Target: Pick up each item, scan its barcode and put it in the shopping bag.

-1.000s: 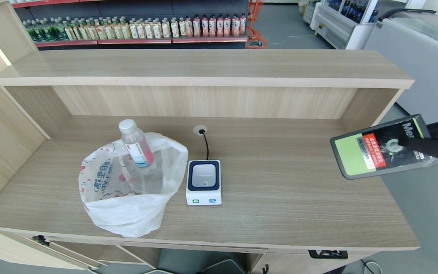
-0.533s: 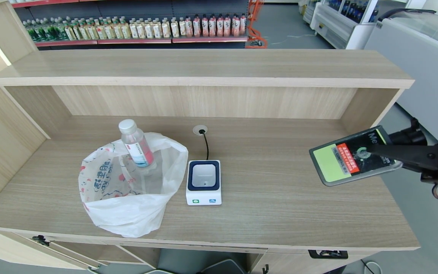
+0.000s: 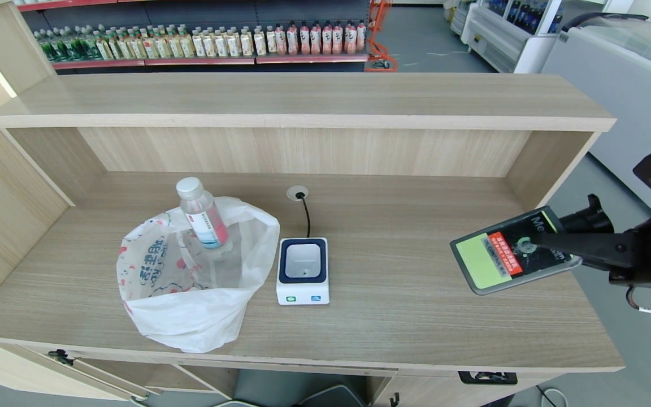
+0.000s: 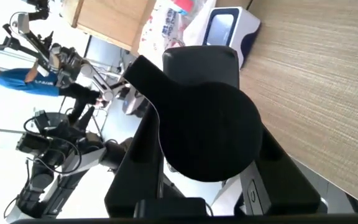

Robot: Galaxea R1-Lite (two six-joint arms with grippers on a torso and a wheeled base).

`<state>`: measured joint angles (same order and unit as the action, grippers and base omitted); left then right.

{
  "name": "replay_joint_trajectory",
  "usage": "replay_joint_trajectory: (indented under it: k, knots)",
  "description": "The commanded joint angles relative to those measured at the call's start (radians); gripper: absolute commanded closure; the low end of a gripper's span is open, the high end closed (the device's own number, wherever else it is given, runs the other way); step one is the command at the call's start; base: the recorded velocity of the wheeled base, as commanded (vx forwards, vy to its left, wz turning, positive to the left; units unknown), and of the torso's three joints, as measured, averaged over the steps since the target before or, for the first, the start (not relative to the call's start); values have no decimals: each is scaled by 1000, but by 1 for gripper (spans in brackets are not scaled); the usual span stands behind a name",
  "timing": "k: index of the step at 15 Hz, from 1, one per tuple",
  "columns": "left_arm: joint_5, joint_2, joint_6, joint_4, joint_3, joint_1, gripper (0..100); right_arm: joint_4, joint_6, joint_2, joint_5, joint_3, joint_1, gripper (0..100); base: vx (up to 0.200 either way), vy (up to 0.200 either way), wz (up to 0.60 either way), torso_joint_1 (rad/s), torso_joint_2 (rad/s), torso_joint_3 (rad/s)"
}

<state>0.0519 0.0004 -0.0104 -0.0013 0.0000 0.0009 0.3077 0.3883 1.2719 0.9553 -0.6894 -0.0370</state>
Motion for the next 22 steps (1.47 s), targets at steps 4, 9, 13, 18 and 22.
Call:
replay_joint_trajectory:
  k: [4, 9, 13, 18, 22]
  knots:
    - [2, 0, -3, 0, 0, 1, 0, 2, -2, 9, 0, -2, -21, 100, 0, 200, 0, 1, 0, 5]
    - [0, 0, -2, 0, 0, 1, 0, 34, -54, 63, -1, -7, -29, 100, 0, 200, 0, 4, 2, 0]
    - [0, 0, 3, 0, 0, 1, 0, 36, -158, 144, -4, -30, -30, 100, 0, 100, 0, 1, 1, 2]
    - [0, 0, 3, 0, 0, 1, 0, 59, -335, 273, -78, -33, -40, 100, 0, 0, 0, 0, 0, 0]
    - [0, 0, 4, 0, 0, 1, 0, 146, -339, 346, -78, -33, -60, 100, 0, 0, 0, 0, 0, 0]
